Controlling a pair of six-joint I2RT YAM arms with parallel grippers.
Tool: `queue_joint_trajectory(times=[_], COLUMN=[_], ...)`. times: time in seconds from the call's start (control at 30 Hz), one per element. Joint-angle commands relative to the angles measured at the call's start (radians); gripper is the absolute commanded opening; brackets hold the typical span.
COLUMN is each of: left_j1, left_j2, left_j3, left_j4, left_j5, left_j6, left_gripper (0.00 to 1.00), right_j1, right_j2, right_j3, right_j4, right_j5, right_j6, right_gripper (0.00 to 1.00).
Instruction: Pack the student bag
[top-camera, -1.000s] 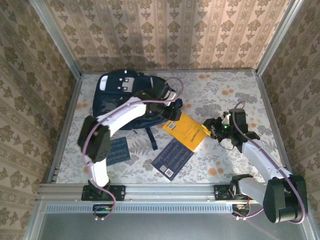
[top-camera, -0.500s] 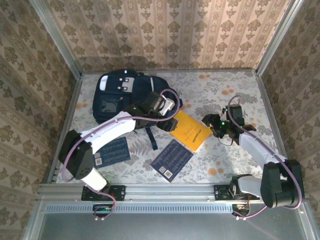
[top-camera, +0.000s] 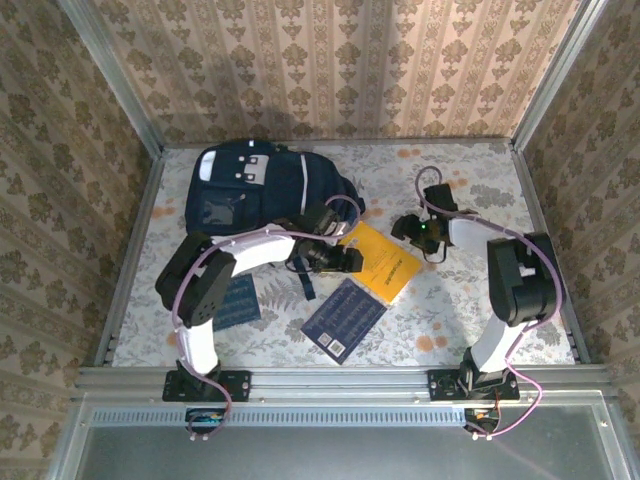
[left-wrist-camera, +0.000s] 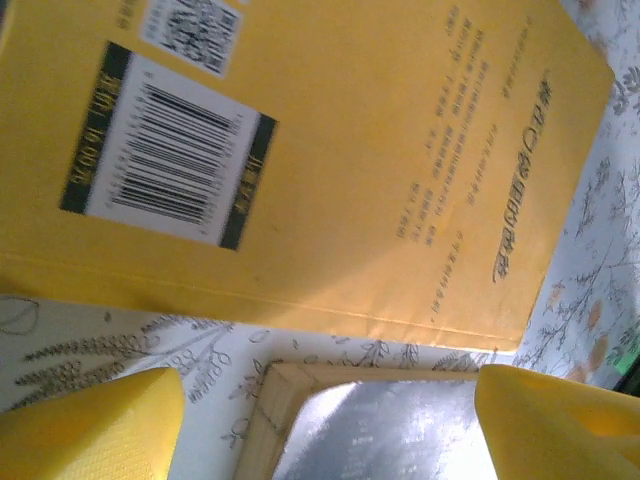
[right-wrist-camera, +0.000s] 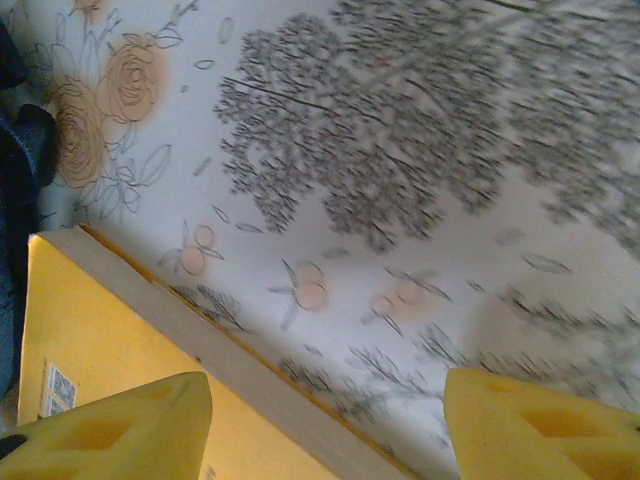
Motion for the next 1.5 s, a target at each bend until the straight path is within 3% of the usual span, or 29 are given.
queue_joint_trajectory(times=[0.0,0.23,0.47,0.63,0.9,1.17,1.47], left_j1=[0.019,0.014,-0.003,-0.009,-0.019,-0.019,-0.011], left_j2=[0.063,0.206,0.373,0.44,0.449,0.468,0.466], left_j3=[0.063,0.204,0.507,0.655,0.59,0.584,0.597], left_j4=[0.017,-0.02,-0.129,-0.161,-0.127,-0.058,-0.075], left_j5=[0.056,0.069,0.098,0.148,0.236,0.287,0.291], left_j6=[-0.051,-0.049,0.002,0.049,0.014,-0.047,-0.036], left_gripper=[0.79,0.79,0.8,0.81,0.81,0.8,0.8], right_j1=[0.01,-0.003,-0.065,-0.074,-0.073,-0.055,-0.007], right_j2=[0.011,-0.007,-0.086,-0.124,-0.203,-0.212,-0.257], right_j3=[0.031,0.009,-0.105,-0.179,-0.309,-0.279,-0.176], right_j4=[-0.023,-0.032,0.005,0.046,0.206,0.259,0.076], right_j5=[-0.022,0.05,0.164,0.074,-0.168,-0.302,-0.25], right_j6=[-0.046,-0.039,0.041,0.07,0.179,0.23,0.127], right_gripper=[0.65,0.67,0.69,0.7,0.63,0.52,0.45])
